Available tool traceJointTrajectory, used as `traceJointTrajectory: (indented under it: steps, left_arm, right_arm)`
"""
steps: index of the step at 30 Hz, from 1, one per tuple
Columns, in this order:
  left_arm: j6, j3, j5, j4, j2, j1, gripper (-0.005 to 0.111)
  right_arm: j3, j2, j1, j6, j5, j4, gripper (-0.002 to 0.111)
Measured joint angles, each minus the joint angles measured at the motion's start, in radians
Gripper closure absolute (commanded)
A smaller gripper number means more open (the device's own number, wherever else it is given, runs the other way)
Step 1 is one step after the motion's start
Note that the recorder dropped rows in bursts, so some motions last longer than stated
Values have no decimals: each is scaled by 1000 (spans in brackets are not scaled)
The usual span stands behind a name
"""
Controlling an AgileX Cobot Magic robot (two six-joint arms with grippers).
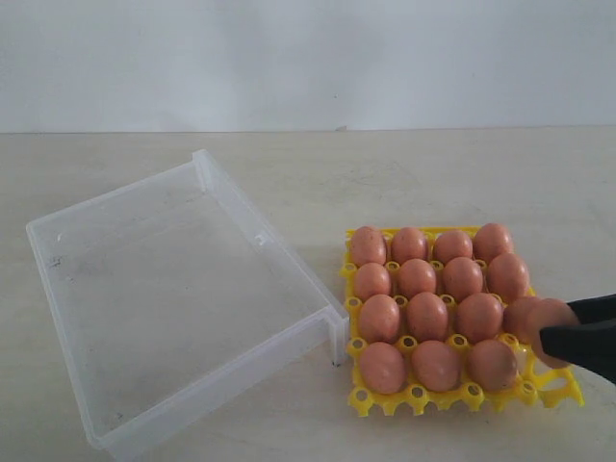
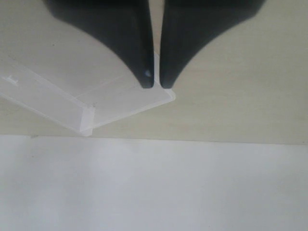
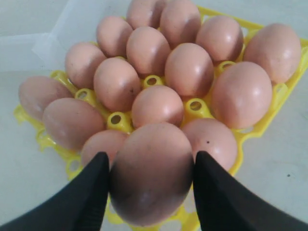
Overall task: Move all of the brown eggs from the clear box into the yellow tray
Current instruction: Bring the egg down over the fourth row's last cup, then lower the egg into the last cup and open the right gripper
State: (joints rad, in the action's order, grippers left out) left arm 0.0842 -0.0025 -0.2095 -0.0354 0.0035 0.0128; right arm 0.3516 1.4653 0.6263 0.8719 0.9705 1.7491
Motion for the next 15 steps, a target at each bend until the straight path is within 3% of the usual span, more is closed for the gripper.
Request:
traceJointTrajectory:
  steps: [15]
  left_arm:
    - [0, 0, 0, 0, 0, 0, 103]
  right_arm:
    - [-1, 50, -24, -3, -67, 0, 108]
